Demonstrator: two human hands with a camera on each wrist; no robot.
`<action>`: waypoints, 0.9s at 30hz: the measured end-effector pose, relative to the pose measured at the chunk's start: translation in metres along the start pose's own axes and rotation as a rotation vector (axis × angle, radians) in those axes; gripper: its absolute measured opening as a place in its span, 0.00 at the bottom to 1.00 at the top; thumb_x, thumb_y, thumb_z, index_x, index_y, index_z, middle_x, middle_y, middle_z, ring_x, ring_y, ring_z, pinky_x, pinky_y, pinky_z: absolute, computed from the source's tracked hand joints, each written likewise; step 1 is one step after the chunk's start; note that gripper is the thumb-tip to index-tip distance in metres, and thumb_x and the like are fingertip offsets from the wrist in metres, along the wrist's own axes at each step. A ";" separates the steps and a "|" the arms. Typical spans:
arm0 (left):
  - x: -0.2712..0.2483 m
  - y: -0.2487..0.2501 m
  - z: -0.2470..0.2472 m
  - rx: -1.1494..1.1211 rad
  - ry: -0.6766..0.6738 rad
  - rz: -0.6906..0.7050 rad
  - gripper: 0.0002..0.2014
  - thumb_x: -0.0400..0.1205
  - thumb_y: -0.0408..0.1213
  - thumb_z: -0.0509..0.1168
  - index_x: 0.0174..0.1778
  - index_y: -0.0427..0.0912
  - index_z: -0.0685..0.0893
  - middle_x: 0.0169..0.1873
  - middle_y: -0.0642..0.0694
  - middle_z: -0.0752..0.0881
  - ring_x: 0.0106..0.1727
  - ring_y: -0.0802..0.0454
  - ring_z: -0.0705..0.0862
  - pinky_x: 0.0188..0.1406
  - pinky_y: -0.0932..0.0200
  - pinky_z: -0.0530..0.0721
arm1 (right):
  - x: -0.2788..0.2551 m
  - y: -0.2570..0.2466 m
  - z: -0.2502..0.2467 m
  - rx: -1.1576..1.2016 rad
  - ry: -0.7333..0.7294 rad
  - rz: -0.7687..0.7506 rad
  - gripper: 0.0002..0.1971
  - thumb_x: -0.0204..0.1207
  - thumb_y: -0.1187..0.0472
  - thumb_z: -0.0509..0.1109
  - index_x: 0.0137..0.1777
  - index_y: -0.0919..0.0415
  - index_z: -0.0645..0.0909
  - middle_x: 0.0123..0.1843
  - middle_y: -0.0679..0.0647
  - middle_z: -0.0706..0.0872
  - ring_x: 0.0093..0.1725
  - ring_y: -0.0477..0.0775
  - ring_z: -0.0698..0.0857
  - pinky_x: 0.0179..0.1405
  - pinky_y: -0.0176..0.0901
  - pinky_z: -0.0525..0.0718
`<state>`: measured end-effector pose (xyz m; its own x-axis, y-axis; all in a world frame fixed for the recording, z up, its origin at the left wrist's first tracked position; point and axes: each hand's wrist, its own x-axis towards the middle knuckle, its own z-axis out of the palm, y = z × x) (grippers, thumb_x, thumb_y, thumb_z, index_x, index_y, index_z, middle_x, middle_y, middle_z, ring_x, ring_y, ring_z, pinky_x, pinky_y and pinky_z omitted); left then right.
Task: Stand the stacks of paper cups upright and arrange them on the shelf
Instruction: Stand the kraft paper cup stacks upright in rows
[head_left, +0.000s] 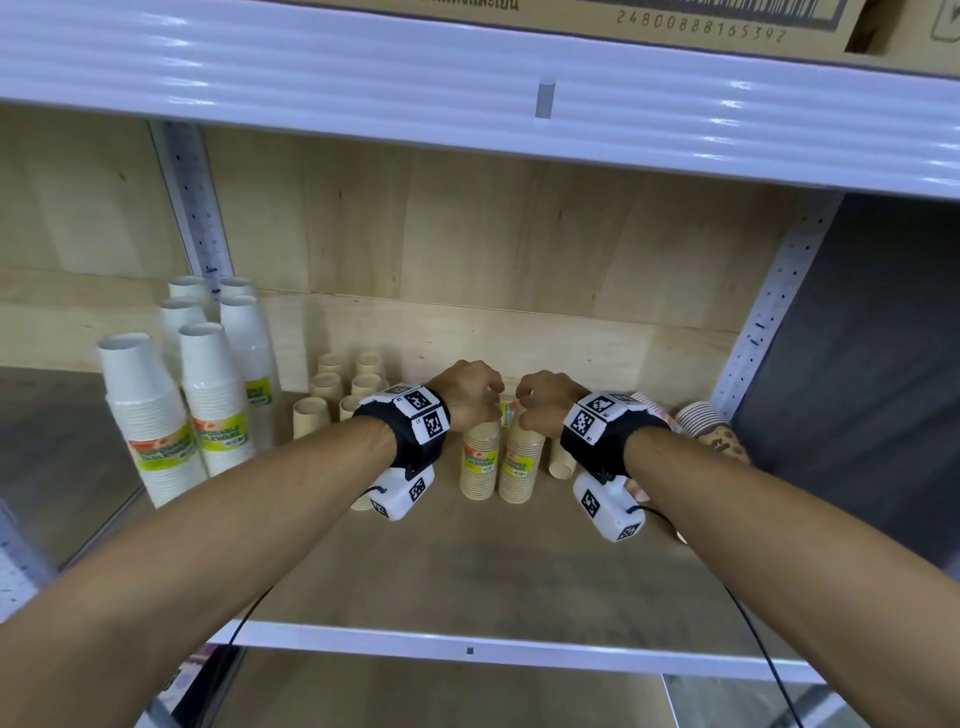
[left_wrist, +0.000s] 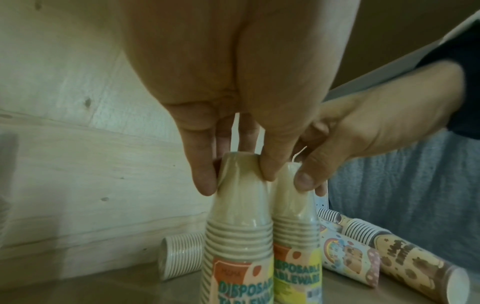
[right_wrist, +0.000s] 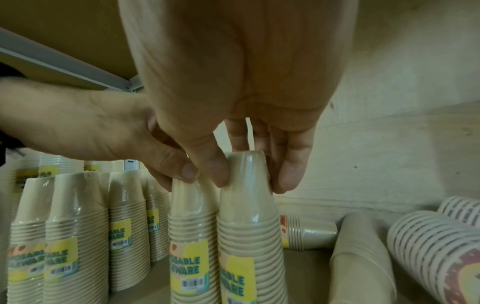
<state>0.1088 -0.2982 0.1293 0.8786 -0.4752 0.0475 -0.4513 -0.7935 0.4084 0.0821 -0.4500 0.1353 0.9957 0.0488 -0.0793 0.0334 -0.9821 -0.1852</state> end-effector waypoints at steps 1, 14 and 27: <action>0.000 0.000 0.001 -0.005 -0.001 -0.001 0.24 0.82 0.41 0.69 0.74 0.40 0.79 0.68 0.43 0.83 0.66 0.46 0.82 0.54 0.63 0.75 | 0.000 0.000 0.000 0.003 0.002 -0.002 0.20 0.77 0.62 0.67 0.68 0.65 0.78 0.65 0.61 0.82 0.59 0.61 0.84 0.41 0.42 0.77; 0.007 -0.001 0.000 0.008 -0.017 0.007 0.22 0.81 0.40 0.70 0.72 0.39 0.81 0.65 0.43 0.85 0.63 0.46 0.84 0.57 0.59 0.80 | 0.000 -0.008 -0.002 -0.020 0.015 -0.017 0.18 0.76 0.62 0.68 0.65 0.63 0.82 0.62 0.60 0.85 0.57 0.59 0.85 0.42 0.40 0.79; 0.011 0.008 -0.011 0.064 -0.089 0.007 0.19 0.79 0.36 0.70 0.67 0.42 0.85 0.62 0.43 0.85 0.59 0.47 0.84 0.52 0.58 0.84 | 0.001 -0.010 -0.006 0.092 0.038 0.050 0.13 0.73 0.64 0.70 0.54 0.70 0.86 0.49 0.63 0.89 0.44 0.57 0.86 0.25 0.33 0.69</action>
<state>0.1167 -0.3060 0.1433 0.8591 -0.5108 -0.0323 -0.4691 -0.8112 0.3491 0.0837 -0.4416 0.1429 0.9985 -0.0085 -0.0535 -0.0227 -0.9623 -0.2709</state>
